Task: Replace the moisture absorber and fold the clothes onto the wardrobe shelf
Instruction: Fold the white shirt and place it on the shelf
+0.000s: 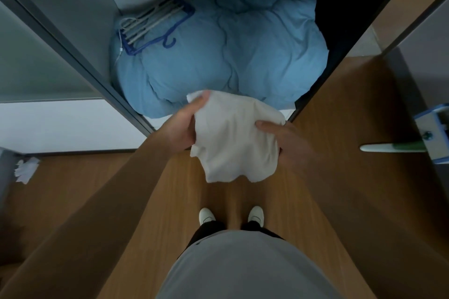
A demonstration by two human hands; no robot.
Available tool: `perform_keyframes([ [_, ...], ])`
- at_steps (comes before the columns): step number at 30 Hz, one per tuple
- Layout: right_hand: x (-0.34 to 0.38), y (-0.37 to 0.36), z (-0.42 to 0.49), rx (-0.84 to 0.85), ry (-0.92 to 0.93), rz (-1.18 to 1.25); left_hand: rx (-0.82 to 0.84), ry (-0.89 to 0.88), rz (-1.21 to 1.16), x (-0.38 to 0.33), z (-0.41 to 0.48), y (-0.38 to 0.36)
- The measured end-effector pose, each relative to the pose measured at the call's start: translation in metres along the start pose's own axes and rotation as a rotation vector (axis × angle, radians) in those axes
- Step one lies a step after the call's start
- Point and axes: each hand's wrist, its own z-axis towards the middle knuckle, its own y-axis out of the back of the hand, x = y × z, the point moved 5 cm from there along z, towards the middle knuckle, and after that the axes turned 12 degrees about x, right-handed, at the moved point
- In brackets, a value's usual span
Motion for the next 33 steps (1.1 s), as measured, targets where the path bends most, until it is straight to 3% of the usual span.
perform_keyframes([
  [3, 0.005, -0.001, 0.000, 0.025, -0.023, 0.107, 0.079, 0.018, 0.302, 0.014, -0.005, 0.001],
  [5, 0.011, -0.001, 0.002, 0.030, -0.031, 0.151, 0.017, 0.013, 0.386, 0.021, -0.005, 0.006],
  [8, 0.017, 0.003, 0.007, 0.068, -0.003, 0.179, -0.072, -0.050, 0.263, 0.025, -0.002, 0.010],
  [11, 0.014, 0.006, 0.005, 0.102, 0.041, 0.004, -0.105, -0.077, 0.086, 0.023, 0.001, 0.008],
  [16, -0.008, -0.003, 0.005, 0.139, 0.062, -0.107, -0.128, 0.026, -0.170, 0.024, 0.000, 0.003],
  [21, -0.008, -0.009, 0.007, -0.060, 0.099, -0.192, -0.062, 0.016, -0.100, 0.024, -0.002, 0.007],
  [24, -0.009, -0.007, 0.009, -0.110, 0.040, -0.142, -0.023, 0.120, 0.168, 0.032, -0.006, 0.013],
  [26, -0.008, -0.004, 0.011, -0.105, 0.014, -0.099, -0.045, 0.131, 0.264, 0.038, -0.005, 0.018],
  [29, -0.005, -0.001, 0.013, -0.053, -0.041, -0.058, -0.163, 0.032, 0.218, 0.037, 0.000, 0.023],
  [33, 0.004, 0.010, 0.013, 0.000, -0.045, -0.233, -0.257, -0.049, 0.230, 0.028, 0.009, 0.021],
])
